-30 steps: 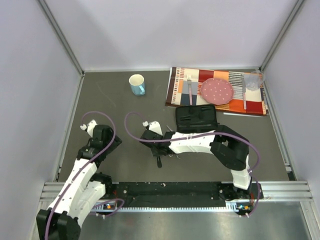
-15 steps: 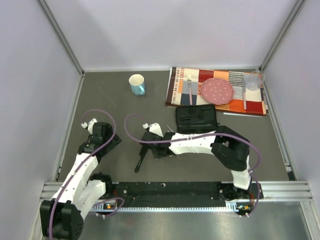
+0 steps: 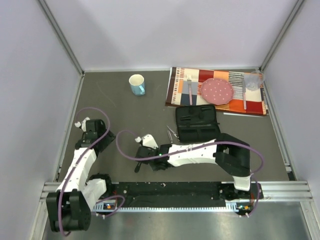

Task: Sort the hair-cutting tools
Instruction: Move the comb to the center of the board.

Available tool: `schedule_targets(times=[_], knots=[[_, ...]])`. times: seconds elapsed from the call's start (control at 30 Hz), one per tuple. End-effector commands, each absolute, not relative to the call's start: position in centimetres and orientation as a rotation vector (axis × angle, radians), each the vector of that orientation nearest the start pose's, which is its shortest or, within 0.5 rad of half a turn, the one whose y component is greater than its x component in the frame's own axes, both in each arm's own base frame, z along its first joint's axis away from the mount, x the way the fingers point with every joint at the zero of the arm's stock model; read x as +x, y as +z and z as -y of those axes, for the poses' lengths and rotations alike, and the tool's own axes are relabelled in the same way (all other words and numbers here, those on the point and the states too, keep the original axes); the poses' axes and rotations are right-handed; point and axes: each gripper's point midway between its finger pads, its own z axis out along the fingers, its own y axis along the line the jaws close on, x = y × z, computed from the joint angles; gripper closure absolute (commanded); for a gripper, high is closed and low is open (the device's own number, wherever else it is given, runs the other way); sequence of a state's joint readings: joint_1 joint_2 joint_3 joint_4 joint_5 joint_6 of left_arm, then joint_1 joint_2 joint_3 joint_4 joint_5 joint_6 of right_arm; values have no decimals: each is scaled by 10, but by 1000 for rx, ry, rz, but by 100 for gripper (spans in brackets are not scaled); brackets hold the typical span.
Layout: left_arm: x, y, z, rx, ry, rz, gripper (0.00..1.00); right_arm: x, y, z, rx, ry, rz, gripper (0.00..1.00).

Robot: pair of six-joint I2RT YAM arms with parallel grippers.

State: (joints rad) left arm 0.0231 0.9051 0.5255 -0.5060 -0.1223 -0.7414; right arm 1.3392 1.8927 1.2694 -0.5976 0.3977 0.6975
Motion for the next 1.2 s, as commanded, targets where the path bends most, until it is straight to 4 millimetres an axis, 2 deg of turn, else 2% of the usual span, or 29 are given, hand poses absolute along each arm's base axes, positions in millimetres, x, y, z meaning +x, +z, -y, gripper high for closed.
schedule_targets(times=[0.0,0.1,0.17,0.33,0.47,0.53,0.6,0.67,0.7,0.73,0.77,0.8,0.87,0.9,0.93,0.97,1.0,1.03,1.1,1.17], knots=[[259,80,-6,-964,-229,-2220,37,137,55,-436,-772,336,-2331,76],[261,78,-7,-978,-251,-2216,37,142,59,-455,-817,376,-2268,82],[261,77,-8,-981,-248,-2217,37,148,60,-466,-854,363,-2226,82],[262,74,-12,-999,-231,-2219,37,163,55,-485,-887,304,-2160,73],[260,71,-14,-1010,-222,-2227,36,166,37,-488,-921,261,-2162,64],[260,70,-14,-1011,-218,-2229,36,166,29,-483,-934,233,-2172,64],[260,70,-15,-1010,-216,-2229,36,166,26,-474,-933,204,-2187,66],[260,69,-14,-1009,-221,-2229,36,161,17,-456,-933,170,-2221,70],[259,69,-14,-1011,-222,-2230,36,159,25,-450,-923,183,-2223,71],[260,69,-14,-1012,-226,-2230,36,154,13,-432,-926,150,-2256,72],[260,69,-13,-1006,-232,-2232,36,150,11,-424,-929,149,-2272,74],[260,69,-12,-1004,-235,-2233,36,146,11,-406,-922,136,-2290,74],[261,68,-11,-1001,-241,-2232,36,139,10,-389,-931,139,-2313,75],[261,68,-11,-1002,-244,-2232,36,134,1,-369,-954,105,-2336,75],[260,67,-11,-1001,-241,-2232,36,131,10,-364,-954,135,-2335,75],[261,68,-6,-988,-277,-2241,36,125,9,-357,-976,148,-2349,75],[261,67,-5,-988,-283,-2243,36,119,1,-339,-1006,120,-2369,75],[261,67,-5,-985,-288,-2247,36,116,8,-335,-1009,154,-2367,75],[261,66,-4,-984,-289,-2249,36,105,3,-319,-1052,167,-2397,75],[261,66,-3,-981,-298,-2252,36,98,9,-316,-1060,224,-2409,75]])
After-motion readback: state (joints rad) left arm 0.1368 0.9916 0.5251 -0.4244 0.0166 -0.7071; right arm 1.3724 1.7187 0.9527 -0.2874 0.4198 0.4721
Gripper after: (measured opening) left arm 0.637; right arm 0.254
